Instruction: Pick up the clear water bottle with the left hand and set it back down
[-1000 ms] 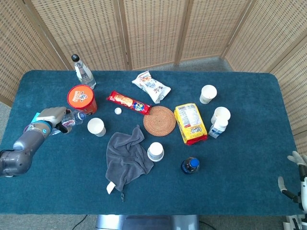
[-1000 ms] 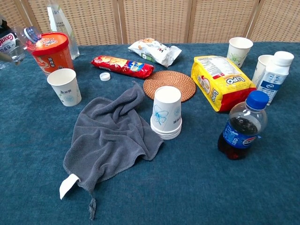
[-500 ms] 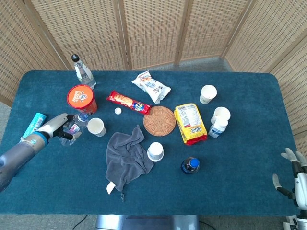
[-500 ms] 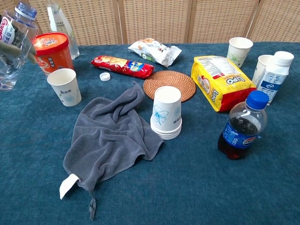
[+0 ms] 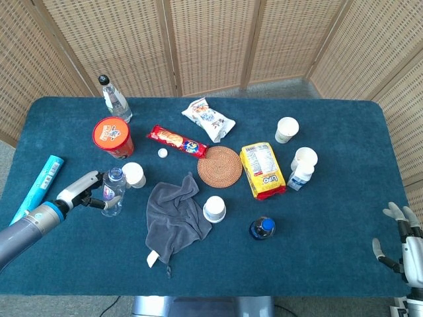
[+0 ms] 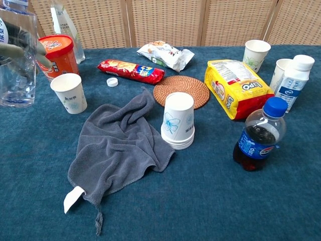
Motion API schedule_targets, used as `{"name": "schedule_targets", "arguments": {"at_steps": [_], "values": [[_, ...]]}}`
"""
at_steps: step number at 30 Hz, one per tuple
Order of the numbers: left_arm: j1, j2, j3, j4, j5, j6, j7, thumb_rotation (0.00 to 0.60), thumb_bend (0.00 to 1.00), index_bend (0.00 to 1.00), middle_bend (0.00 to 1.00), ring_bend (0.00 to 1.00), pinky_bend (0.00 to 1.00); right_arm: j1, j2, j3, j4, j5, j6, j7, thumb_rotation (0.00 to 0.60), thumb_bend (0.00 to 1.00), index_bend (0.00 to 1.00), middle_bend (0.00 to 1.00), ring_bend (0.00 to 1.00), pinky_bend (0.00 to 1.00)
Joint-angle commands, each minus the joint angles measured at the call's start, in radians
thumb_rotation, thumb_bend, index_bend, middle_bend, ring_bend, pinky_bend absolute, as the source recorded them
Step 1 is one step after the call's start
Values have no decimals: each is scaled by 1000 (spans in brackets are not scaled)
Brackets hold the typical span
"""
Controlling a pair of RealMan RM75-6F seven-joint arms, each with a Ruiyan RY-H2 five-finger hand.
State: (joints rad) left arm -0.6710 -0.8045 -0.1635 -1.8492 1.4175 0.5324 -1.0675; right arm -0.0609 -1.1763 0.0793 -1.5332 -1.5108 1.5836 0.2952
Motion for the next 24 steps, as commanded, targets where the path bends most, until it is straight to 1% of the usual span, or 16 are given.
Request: {"name": "schedule_targets", "arguments": {"at_steps": [1,3,6,9,12,18,21,24], "values": [[62,-40,26,63,206,122,-210,600,507,366,331,341,427,-1,0,-1,-1,-1,2,-1,600,448,0,241,0,233],[63,-56,60,103,275,179,-296,600,507,366,332,338,422,-1,0,-2,-1,-2,4,-1,600,448,0,241,0,232],[60,-85,112,171,350,257,-420,600,508,367,332,336,408,0,0,-3,-3,-4,5,-4,600,448,0,241,0,232],[55,-117,164,239,411,331,-511,600,508,367,332,335,394,1,1,-3,-6,-5,8,-6,600,447,0,241,0,233],[48,-146,209,306,452,393,-573,600,508,366,333,334,385,3,3,-3,-10,-6,7,-12,600,446,0,241,0,233],[60,-211,260,398,455,486,-595,600,510,367,333,333,367,7,4,-3,-20,-7,5,-24,600,448,0,241,0,233],[67,-237,275,429,442,513,-570,600,510,371,335,332,362,9,4,-2,-26,-6,5,-30,600,448,0,241,0,233],[83,-263,278,449,412,538,-512,600,511,375,338,332,357,9,5,-3,-30,-5,5,-36,600,449,0,241,0,233]]}}
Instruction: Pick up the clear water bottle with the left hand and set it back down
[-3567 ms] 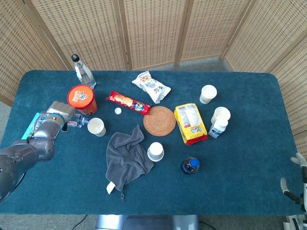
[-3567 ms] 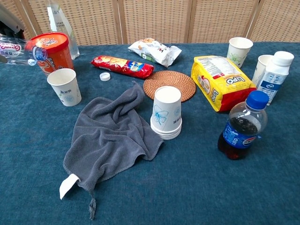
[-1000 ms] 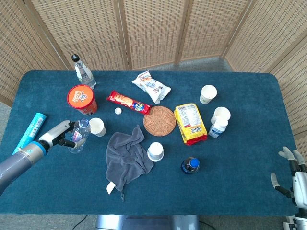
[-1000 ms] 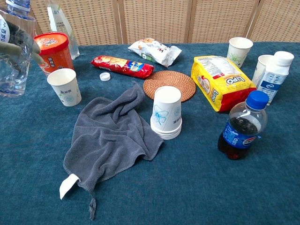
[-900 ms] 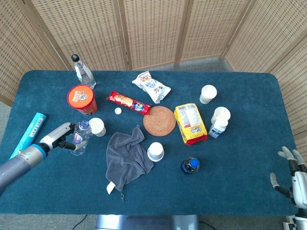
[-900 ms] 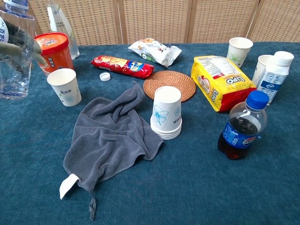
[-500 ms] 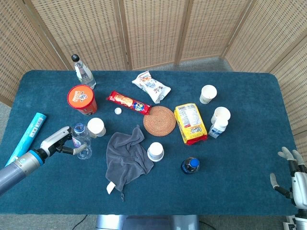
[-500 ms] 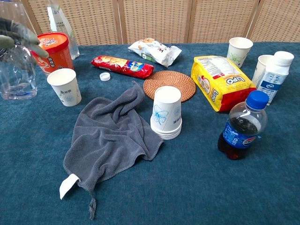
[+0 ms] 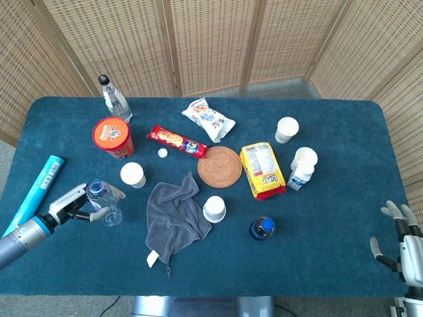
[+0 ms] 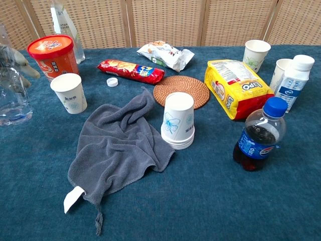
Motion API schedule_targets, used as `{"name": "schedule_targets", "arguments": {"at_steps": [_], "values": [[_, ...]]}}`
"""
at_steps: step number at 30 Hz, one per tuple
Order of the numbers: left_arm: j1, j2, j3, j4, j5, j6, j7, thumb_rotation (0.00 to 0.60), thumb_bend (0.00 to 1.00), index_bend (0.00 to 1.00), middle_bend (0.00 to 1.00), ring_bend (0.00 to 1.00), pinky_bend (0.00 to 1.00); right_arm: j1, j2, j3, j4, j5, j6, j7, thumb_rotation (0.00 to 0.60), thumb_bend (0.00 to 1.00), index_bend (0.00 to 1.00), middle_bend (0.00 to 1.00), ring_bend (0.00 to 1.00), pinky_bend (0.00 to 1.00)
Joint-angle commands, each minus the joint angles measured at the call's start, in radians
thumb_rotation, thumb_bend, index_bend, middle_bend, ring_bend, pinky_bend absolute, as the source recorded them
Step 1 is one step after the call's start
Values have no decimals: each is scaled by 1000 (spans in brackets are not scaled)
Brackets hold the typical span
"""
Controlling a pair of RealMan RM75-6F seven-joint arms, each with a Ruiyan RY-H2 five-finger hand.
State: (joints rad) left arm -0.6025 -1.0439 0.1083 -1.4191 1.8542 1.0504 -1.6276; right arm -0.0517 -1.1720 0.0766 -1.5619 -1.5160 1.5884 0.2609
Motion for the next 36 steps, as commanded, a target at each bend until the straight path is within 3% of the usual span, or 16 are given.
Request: {"name": "schedule_targets", "arguments": {"at_steps": [1,11,16,36], "values": [[22,-34,5,22,-39,29,78,600,511,377,340,332,355,1,0,0,-3,1,0,-4,600,447,0,241,0,234],[78,-126,-17,48,-149,80,312,600,512,383,343,328,344,5,-4,-1,-8,6,-6,-14,600,448,0,241,0,232],[91,-177,-20,71,-174,93,353,600,511,382,342,323,343,6,-3,0,-13,8,-6,-20,600,448,0,241,0,233],[93,-312,12,211,-161,129,273,600,512,386,340,301,294,6,22,0,-57,12,-3,-64,600,448,0,241,0,233]]}}
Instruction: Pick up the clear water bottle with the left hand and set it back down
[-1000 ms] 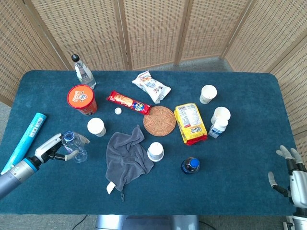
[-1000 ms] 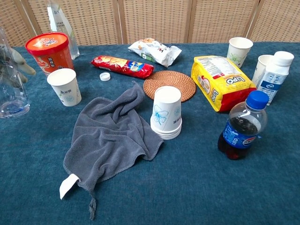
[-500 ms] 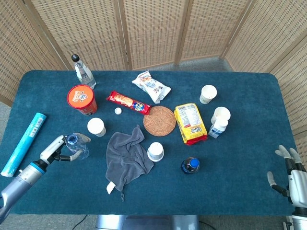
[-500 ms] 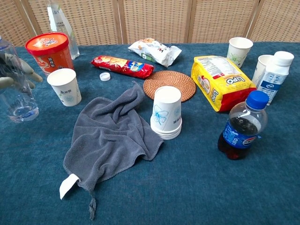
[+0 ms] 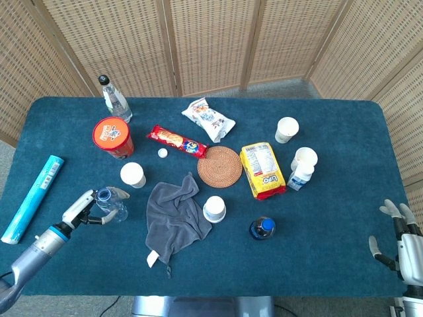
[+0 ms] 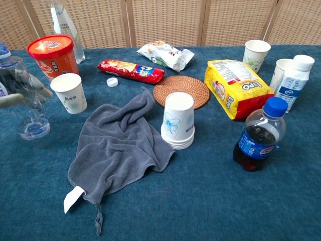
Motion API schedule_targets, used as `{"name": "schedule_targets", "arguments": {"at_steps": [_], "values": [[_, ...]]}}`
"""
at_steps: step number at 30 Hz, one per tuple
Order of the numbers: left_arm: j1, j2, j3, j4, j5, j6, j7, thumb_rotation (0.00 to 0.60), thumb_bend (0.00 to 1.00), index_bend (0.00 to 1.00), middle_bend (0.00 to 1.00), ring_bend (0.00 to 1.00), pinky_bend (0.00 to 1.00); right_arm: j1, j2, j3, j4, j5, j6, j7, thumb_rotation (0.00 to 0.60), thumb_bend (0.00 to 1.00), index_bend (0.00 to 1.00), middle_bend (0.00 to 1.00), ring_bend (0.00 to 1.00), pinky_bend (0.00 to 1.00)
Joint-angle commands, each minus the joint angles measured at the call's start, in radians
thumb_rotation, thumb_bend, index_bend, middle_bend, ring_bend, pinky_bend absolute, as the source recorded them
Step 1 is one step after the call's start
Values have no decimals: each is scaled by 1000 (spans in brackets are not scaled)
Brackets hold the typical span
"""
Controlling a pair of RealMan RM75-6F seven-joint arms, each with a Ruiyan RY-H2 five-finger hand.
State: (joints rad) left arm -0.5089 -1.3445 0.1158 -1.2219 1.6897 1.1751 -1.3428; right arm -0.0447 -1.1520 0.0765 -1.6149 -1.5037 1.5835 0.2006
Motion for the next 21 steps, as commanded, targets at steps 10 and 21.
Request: {"name": "schedule_targets", "arguments": {"at_steps": [10,21], "values": [[0,-69,22,78,12,21,-36,600,512,391,338,293,278,-6,15,-2,-29,-6,14,-25,600,447,0,241,0,233],[12,-128,34,139,3,31,-43,600,512,409,338,289,263,-8,24,-4,-47,-5,15,-40,600,449,0,241,0,232]]}}
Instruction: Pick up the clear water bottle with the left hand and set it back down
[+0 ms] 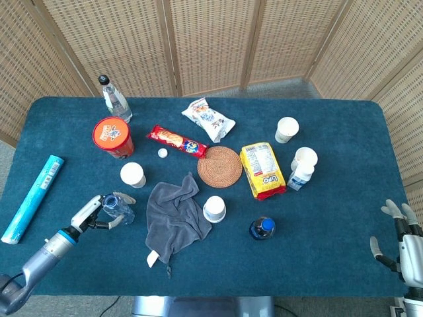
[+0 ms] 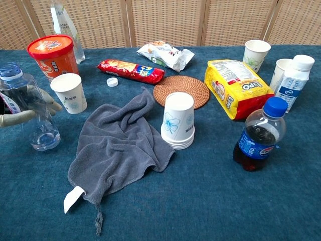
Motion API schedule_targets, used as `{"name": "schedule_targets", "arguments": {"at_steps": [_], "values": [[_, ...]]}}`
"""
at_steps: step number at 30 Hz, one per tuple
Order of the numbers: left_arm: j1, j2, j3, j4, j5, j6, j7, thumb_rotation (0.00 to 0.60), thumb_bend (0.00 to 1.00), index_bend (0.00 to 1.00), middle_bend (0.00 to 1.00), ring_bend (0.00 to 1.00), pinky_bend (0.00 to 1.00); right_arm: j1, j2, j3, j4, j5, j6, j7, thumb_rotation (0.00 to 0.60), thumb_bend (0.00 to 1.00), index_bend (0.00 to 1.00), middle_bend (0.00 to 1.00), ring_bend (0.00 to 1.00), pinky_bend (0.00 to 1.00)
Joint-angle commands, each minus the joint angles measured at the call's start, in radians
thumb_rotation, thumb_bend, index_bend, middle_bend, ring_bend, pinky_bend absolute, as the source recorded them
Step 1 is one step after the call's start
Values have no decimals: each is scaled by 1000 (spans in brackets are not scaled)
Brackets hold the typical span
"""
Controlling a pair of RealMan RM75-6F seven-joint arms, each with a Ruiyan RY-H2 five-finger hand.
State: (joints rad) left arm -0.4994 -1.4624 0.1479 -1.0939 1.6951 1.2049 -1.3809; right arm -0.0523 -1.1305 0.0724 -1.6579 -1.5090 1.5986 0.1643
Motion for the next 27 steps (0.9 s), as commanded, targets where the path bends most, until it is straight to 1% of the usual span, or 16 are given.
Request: {"name": "schedule_targets", "arguments": {"at_steps": [1,9,16,22,27], "values": [[4,-16,2,18,-4,3,-4,600,512,410,338,289,262,0,3,0,-6,-1,1,-5,600,448,0,241,0,233],[5,-43,9,52,-1,9,-18,600,512,410,336,266,228,-6,9,-4,-19,-7,11,-14,600,447,0,241,0,233],[8,-50,19,67,1,13,-25,600,512,397,299,225,184,-10,12,-7,-24,-11,17,-18,600,447,0,241,0,233],[10,-49,24,70,0,16,-12,600,513,354,255,183,158,-10,12,-7,-24,-13,16,-15,600,446,0,241,0,233],[11,-48,28,69,1,17,2,569,511,293,211,139,131,-10,13,-7,-24,-14,18,-15,600,448,0,241,0,233]]}}
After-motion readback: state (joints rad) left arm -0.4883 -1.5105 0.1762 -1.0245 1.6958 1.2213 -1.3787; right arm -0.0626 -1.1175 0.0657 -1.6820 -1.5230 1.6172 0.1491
